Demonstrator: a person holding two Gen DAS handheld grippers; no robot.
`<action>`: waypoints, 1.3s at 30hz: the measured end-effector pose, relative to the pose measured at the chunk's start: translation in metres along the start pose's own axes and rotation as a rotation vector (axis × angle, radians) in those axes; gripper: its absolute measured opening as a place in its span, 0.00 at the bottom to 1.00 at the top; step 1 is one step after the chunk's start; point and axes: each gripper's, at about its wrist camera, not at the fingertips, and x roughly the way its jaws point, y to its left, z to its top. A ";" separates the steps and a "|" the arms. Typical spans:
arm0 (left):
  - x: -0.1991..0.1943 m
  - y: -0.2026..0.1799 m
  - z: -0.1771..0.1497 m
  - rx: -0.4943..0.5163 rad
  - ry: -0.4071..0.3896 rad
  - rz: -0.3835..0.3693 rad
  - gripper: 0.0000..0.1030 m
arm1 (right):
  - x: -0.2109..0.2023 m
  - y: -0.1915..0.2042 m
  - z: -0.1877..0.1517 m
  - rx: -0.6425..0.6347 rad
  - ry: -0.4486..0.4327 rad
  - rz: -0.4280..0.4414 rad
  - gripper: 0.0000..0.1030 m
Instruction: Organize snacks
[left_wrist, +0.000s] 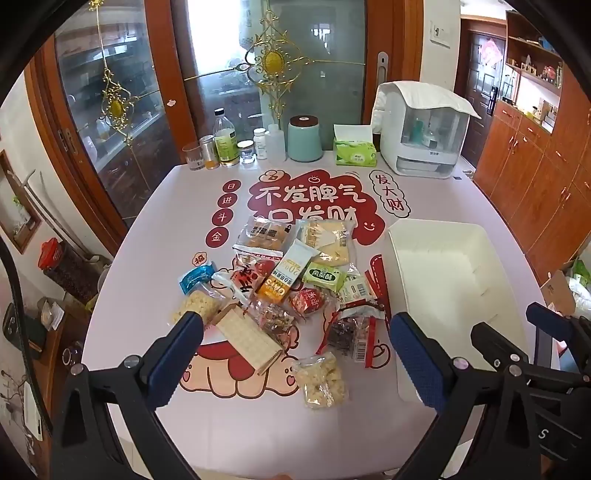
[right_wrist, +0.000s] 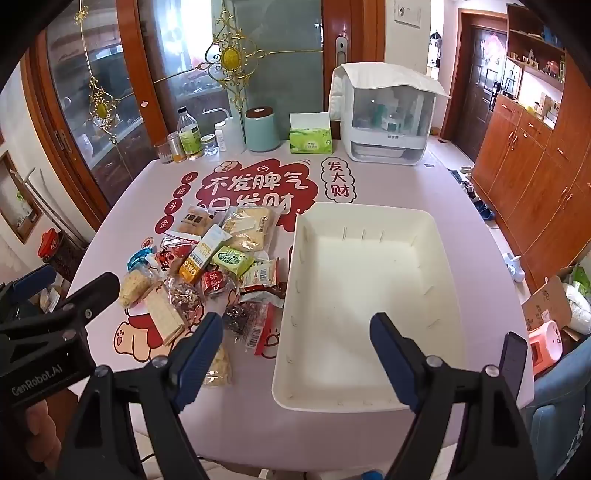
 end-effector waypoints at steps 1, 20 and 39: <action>0.000 0.000 0.000 0.004 0.004 0.006 0.98 | 0.000 0.000 0.000 0.000 -0.002 0.001 0.80; 0.000 -0.001 0.000 -0.004 0.001 -0.004 0.98 | 0.000 0.001 0.002 0.000 0.000 -0.002 0.80; -0.002 0.005 -0.003 -0.016 0.017 -0.022 0.98 | 0.001 0.004 0.000 -0.006 0.006 -0.001 0.80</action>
